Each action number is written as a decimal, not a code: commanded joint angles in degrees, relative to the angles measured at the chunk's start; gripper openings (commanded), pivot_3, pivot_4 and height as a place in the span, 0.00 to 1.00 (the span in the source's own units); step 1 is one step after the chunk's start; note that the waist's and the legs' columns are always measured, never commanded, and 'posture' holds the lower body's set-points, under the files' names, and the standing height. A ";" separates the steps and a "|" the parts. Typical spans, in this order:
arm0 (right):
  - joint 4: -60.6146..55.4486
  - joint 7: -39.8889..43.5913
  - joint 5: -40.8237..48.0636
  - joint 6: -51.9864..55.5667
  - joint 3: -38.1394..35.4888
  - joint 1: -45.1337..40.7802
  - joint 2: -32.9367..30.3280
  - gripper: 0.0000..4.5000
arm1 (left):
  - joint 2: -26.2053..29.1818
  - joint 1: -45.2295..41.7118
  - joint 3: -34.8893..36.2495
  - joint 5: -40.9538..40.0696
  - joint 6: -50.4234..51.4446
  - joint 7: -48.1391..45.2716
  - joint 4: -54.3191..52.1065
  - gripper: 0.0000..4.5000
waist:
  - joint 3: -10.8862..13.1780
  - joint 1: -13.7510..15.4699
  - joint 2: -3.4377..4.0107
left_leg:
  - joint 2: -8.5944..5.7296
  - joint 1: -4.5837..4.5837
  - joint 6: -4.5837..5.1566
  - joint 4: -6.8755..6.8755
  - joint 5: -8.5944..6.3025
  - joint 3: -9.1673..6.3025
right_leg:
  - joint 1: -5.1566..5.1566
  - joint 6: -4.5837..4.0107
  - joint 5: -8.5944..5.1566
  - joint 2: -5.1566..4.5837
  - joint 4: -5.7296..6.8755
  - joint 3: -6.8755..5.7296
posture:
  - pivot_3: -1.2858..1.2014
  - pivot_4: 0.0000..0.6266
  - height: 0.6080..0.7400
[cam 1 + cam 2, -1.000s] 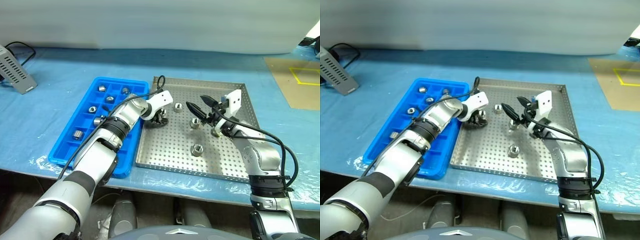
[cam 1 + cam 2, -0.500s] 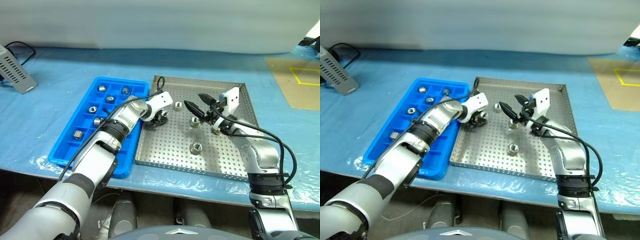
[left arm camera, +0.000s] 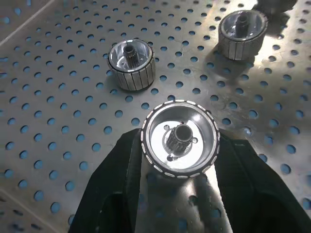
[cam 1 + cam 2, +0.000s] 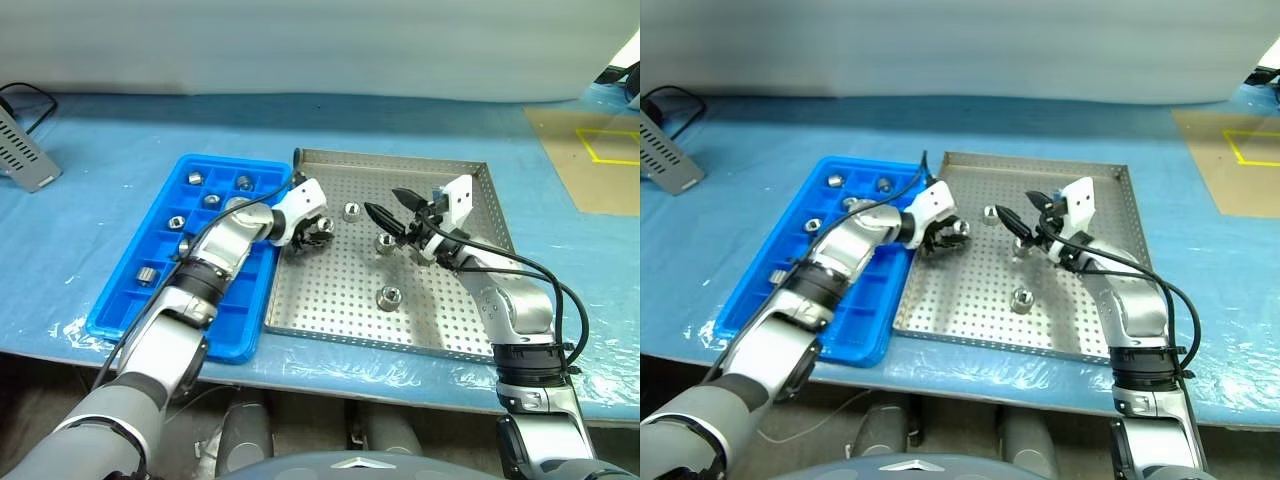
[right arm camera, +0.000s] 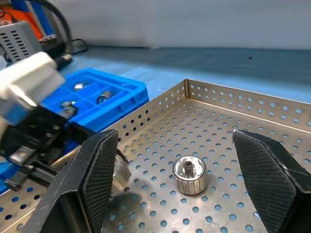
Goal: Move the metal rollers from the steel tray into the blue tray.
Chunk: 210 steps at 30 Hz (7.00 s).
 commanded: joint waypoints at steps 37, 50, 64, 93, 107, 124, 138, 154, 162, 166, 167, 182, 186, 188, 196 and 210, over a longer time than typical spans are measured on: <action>8.75 26.65 2.72 4.41 15.46 -16.89 2.27 0.87 | 8.21 57.02 33.01 -20.87 13.02 24.73 -54.87 0.48 | 0.04 7.62 0.04 | 0.20 0.03 -0.53 0.01 0.07 -0.08 | 0.02 0.01 -0.02 0.01 0.03 -0.09 | 0.64 0.24 1.00; 0.34 25.57 4.15 8.56 15.11 -15.52 0.58 0.87 | 11.01 62.56 33.56 -22.02 10.82 23.20 -56.20 0.48 | 0.04 7.57 0.04 | 0.21 0.15 -0.59 -0.01 0.09 -0.43 | 0.08 0.04 -0.02 0.05 0.07 -0.06 | 0.63 0.24 1.00; 1.63 25.72 3.41 6.61 14.84 -14.80 0.24 0.87 | 11.63 58.10 32.72 -22.23 11.92 25.50 -52.78 0.99 | 0.03 7.53 0.01 | 0.20 0.17 -0.69 0.08 0.16 -0.45 | 0.10 0.05 -0.01 0.06 0.24 -0.07 | 0.62 0.24 1.00; -5.64 6.38 0.98 2.44 -0.76 -0.55 -4.22 0.87 | -2.71 2.39 0.98 -14.58 -0.97 7.99 -4.79 0.99 | 0.00 4.25 -0.01 | -0.12 0.25 -0.85 0.44 0.31 -0.07 | 0.11 0.26 0.13 0.04 0.85 0.07 | 0.45 0.24 1.00; -14.70 -0.96 1.86 3.45 -1.02 7.94 -2.68 0.87 | -15.39 -19.98 5.74 -2.48 -20.37 22.99 43.36 0.99 | 0.00 0.98 -0.01 | -0.24 0.21 -0.45 0.97 0.08 -0.10 | 0.34 0.23 0.12 -0.02 0.73 0.14 | 0.41 0.24 1.00; -14.63 -4.46 0.58 3.57 0.67 5.34 -1.42 0.87 | -20.21 -22.05 11.58 -1.92 -20.71 20.17 45.15 0.99 | 0.01 1.05 -0.01 | -0.39 0.12 0.19 1.25 -0.28 -0.09 | 0.49 0.23 0.13 -0.36 0.63 0.11 | 0.41 0.24 1.00; -13.19 -5.97 7.84 7.40 -9.89 9.18 -4.98 0.87 | -13.31 -1.78 0.54 -8.49 -3.23 -6.21 3.69 0.99 | 0.03 1.15 0.04 | -0.01 -0.02 0.36 1.18 -0.36 0.30 | 0.36 0.20 0.11 -0.29 0.36 0.12 | 0.42 0.24 1.00; -25.28 -11.54 27.32 15.39 -20.99 16.85 -7.25 0.87 | -14.05 -4.40 -4.91 -2.92 -9.55 -13.41 24.94 0.99 | 0.03 -0.35 0.05 | -0.03 0.11 0.43 0.87 -0.45 0.59 | 0.43 0.24 0.13 -0.28 -0.09 0.31 | 0.35 0.24 1.00; -24.66 -12.23 51.07 20.58 -35.65 20.27 -18.32 0.87 | -16.27 -6.20 -5.10 -1.62 -13.33 -12.43 29.27 0.99 | 0.04 -0.46 0.05 | -0.11 0.24 0.54 0.85 -0.53 0.83 | 0.46 0.25 0.12 -0.36 -0.16 0.53 | 0.33 0.24 1.00; -26.27 -11.48 51.20 20.11 -35.30 21.94 -20.45 0.87 | -16.78 -7.57 -4.16 -2.04 -13.86 -11.54 31.09 0.99 | 0.03 -0.66 0.06 | -0.06 0.29 0.52 0.78 -0.52 0.85 | 0.46 0.27 0.10 -0.29 -0.16 0.55 | 0.32 0.24 1.00; -26.74 -11.23 50.42 19.98 -34.88 22.24 -20.74 0.87 | -16.78 -7.74 -4.11 -1.97 -14.10 -11.39 31.38 0.99 | 0.03 -0.74 0.06 | -0.06 0.29 0.51 0.78 -0.52 0.85 | 0.43 0.28 0.10 -0.27 -0.16 0.56 | 0.32 0.24 1.00; -21.87 0.25 38.83 17.34 -27.61 17.02 -29.85 0.87 | -16.86 -5.47 -0.37 -2.99 -12.16 -10.26 26.71 0.99 | -0.26 -2.03 -0.05 | -0.77 0.48 0.95 0.86 -0.90 0.92 | 0.71 0.77 0.04 -0.92 -0.34 0.82 | 0.36 0.24 1.00; -18.82 0.17 35.65 16.79 -22.96 13.07 -28.03 0.87 | -15.99 -3.98 0.16 -2.68 -10.67 -9.26 24.54 0.99 | -0.27 -1.88 -0.05 | -0.67 0.40 1.04 0.88 -0.87 0.94 | 0.68 0.78 0.04 -0.89 -0.34 0.72 | 0.38 0.24 1.00; -17.22 -0.62 34.67 16.21 -21.14 10.38 -26.40 0.87 | -15.37 -2.56 -0.16 -2.51 -10.03 -9.19 22.59 0.99 | -0.27 -1.95 -0.04 | -0.66 0.36 1.09 0.86 -0.84 0.94 | 0.65 0.79 0.03 -0.88 -0.34 0.70 | 0.38 0.24 1.00; -16.27 0.29 36.12 17.67 -18.36 7.10 -22.54 0.87 | -14.27 -3.63 7.19 -12.35 0.97 -9.53 7.59 0.99 | -0.23 -1.43 0.02 | -0.63 0.11 1.14 0.86 -0.78 0.97 | 0.29 0.79 0.03 -0.87 -0.19 0.73 | 0.40 0.24 1.00; -15.34 -0.39 32.79 16.24 -17.34 6.70 -20.19 0.87 | -12.59 -2.58 0.36 -13.76 6.98 -11.18 2.63 0.99 | -0.21 -0.69 0.05 | -0.65 0.10 1.12 0.88 -0.79 1.04 | 0.28 0.78 0.03 -0.88 -0.21 0.75 | 0.39 0.24 1.00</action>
